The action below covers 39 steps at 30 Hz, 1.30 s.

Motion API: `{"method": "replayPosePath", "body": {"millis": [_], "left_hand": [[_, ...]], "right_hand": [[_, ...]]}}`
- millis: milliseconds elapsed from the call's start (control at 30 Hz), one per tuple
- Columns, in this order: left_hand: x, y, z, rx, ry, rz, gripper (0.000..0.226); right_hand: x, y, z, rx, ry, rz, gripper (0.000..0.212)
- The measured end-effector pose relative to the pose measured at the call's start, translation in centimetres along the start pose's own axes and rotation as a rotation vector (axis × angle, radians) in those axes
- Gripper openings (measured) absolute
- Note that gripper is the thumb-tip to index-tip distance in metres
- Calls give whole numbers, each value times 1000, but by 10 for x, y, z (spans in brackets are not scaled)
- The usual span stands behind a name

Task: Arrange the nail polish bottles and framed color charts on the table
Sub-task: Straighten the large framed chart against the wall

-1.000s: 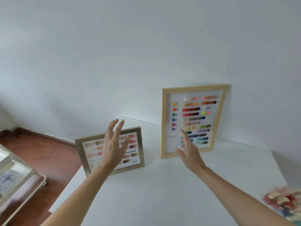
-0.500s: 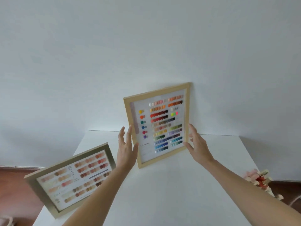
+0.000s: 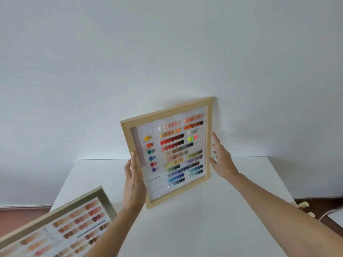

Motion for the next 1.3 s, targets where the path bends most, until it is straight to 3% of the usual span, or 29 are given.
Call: {"method": "replayPosePath", "body": {"millis": [200, 700, 1300], "left_hand": [[3, 22, 4, -48, -55, -24, 103], [2, 110, 31, 13, -69, 56, 94], [-6, 95, 19, 52, -63, 71, 92]], "right_hand": [[-11, 21, 9, 50, 41, -75, 111], [-51, 38, 4, -67, 67, -25, 106], [-36, 23, -7, -97, -9, 15, 109]]}}
Point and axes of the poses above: each hand's wrist, its own y-axis towards the middle knuckle, its own z-axis out of the palm, x = y × z, the point moved 3 cm from there along y, towards the middle knuckle, and after that the axes turned 9 degrees about y, right-handed, at the moved point
